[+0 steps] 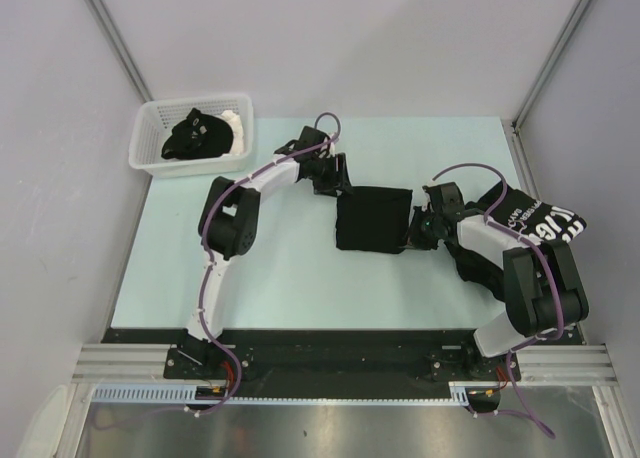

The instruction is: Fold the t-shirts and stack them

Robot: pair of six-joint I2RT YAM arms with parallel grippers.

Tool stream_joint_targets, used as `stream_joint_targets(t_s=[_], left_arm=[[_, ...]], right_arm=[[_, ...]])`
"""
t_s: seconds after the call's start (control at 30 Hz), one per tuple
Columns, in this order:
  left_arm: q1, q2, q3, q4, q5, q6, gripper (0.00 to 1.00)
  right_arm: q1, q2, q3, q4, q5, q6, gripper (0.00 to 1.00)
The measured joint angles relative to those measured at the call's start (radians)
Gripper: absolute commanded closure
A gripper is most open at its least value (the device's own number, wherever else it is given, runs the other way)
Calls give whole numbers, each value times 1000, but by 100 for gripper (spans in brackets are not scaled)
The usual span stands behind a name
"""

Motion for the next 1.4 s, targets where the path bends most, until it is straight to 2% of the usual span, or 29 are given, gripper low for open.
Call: stream_joint_targets(t_s=[0.73, 0.93, 1.13, 1.23, 1.27, 1.33, 1.37, 1.4], left_arm=[[2, 30, 29, -20, 50, -9, 37], [-2, 36, 34, -16, 69, -19, 42], [-13, 43, 34, -23, 74, -21, 58], [-18, 48, 34, -29, 78, -24, 73], [-18, 48, 34, -32, 78, -25, 83], [-20, 51, 33, -39, 77, -30, 90], [-21, 54, 32, -40, 78, -25, 100], [-21, 54, 32, -40, 78, -27, 100]], right_arm=[[-5, 0, 0, 0, -7, -10, 100], [-12, 0, 0, 0, -10, -10, 100], [-13, 0, 0, 1, -13, -10, 100], [-13, 0, 0, 1, -14, -10, 100], [-13, 0, 0, 1, -14, -10, 100], [-14, 0, 0, 1, -14, -10, 100], [-15, 0, 0, 2, -14, -10, 100], [-15, 0, 0, 2, -14, -10, 100]])
